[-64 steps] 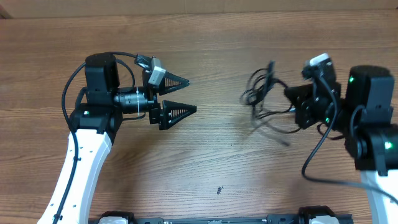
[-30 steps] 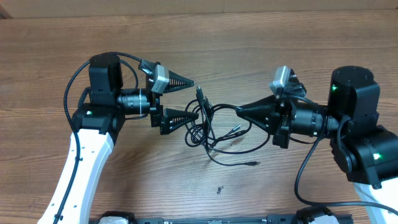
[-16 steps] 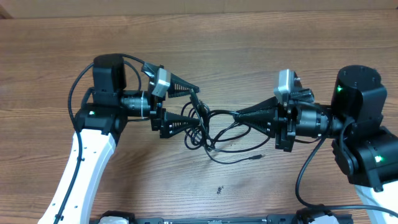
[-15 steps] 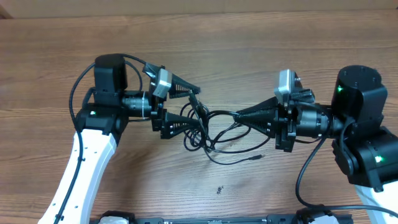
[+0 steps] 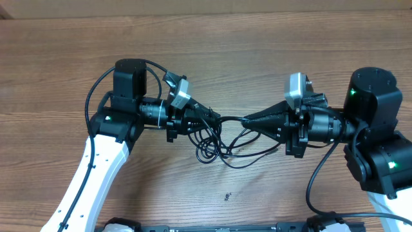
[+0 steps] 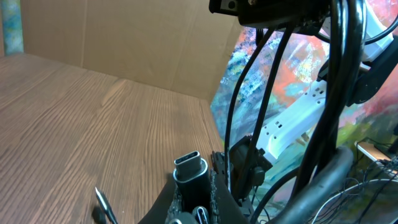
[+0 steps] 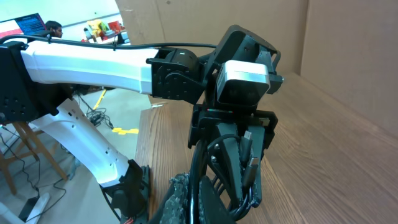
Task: Untangle cables
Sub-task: 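Grasp a cable strand with the left gripper beside the right gripper, then pull the right gripper right, stretching the cable from the left gripper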
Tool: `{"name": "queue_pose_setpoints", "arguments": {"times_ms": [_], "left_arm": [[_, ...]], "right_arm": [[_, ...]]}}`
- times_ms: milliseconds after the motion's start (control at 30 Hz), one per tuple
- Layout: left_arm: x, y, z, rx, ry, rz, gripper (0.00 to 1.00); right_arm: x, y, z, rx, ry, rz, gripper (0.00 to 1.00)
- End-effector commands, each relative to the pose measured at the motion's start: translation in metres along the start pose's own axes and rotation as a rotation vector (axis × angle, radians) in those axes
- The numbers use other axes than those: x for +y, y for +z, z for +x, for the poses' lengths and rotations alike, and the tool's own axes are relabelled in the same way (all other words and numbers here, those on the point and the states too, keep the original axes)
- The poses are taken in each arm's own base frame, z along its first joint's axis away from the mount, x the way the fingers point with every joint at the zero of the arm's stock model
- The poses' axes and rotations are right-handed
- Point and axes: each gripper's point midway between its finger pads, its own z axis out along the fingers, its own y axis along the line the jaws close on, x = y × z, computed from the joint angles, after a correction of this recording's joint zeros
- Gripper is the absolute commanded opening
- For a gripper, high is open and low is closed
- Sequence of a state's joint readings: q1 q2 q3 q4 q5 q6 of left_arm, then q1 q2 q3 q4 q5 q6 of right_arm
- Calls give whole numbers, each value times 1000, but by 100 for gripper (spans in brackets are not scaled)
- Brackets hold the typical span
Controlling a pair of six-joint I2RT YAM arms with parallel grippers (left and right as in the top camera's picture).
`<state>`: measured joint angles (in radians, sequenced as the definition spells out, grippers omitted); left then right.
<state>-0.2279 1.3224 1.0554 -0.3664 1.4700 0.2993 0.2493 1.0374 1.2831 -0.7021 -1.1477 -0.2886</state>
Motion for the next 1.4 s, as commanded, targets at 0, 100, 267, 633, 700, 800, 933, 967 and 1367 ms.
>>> {"name": "queue_pose_setpoints", "arguments": {"times_ms": [0,100,267,633,700,800,933,967,1367], "left_arm": [[-7,0,-4,-6,37,15,4],[-6,-1,-4,-7,36,9,4],[-3,-6,-5,-12,25,-8,4],[13,-37,-5,-50,-60,-105,4],[15,-44,-6,-65,-68,-115,4],[15,-54,-9,-87,-70,-119,4],[17,-62,-10,-100,-71,-136,4],[17,-63,-11,-102,-70,-137,4],[14,-64,-12,-111,-70,-121,4]], "right_arm": [[7,-4,-13,-17,-45,16,4],[-11,-6,-10,1,26,123,4],[-50,-16,-2,14,180,363,4],[-132,-102,58,60,557,1141,4],[-135,-122,71,92,584,1263,4],[-135,-149,88,137,619,1426,4],[-130,-165,103,209,632,1518,4],[-128,-167,105,223,634,1528,4],[-132,-126,84,267,438,1257,87]]}}
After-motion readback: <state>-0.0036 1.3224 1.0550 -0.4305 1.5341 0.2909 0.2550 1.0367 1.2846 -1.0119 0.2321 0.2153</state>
